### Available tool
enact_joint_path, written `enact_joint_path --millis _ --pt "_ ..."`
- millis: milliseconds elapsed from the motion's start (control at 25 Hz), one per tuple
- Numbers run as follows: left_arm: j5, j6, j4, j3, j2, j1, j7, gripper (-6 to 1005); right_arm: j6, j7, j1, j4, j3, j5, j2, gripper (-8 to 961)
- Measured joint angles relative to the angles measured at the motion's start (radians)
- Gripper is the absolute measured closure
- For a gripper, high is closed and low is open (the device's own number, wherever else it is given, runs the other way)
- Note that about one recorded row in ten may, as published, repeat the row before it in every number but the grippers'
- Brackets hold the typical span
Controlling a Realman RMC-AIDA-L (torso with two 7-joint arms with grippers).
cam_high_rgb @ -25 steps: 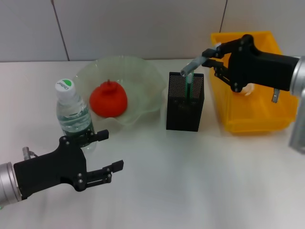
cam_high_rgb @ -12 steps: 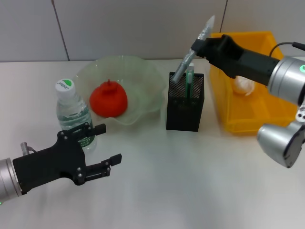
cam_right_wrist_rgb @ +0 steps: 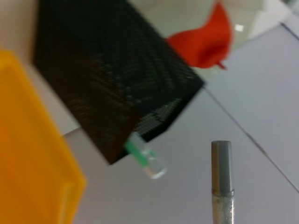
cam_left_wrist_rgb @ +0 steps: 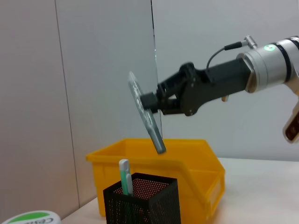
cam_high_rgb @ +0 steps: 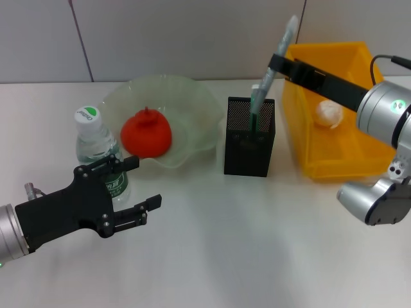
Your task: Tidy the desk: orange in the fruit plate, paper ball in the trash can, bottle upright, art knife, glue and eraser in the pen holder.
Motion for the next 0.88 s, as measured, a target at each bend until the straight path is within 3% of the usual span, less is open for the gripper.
enact_joint_path --millis 480,880 --pt "-0.016 -0.004 0.004 0.0 0.0 -0.003 0.0 199 0.277 -0.005 0.021 0.054 -0.162 -0.185 -0.002 808" --pt "-0.025 -0.004 0.015 0.0 0.0 -0.012 0.001 199 0.316 -0.005 0.026 0.048 -0.202 -0.292 0.002 799"
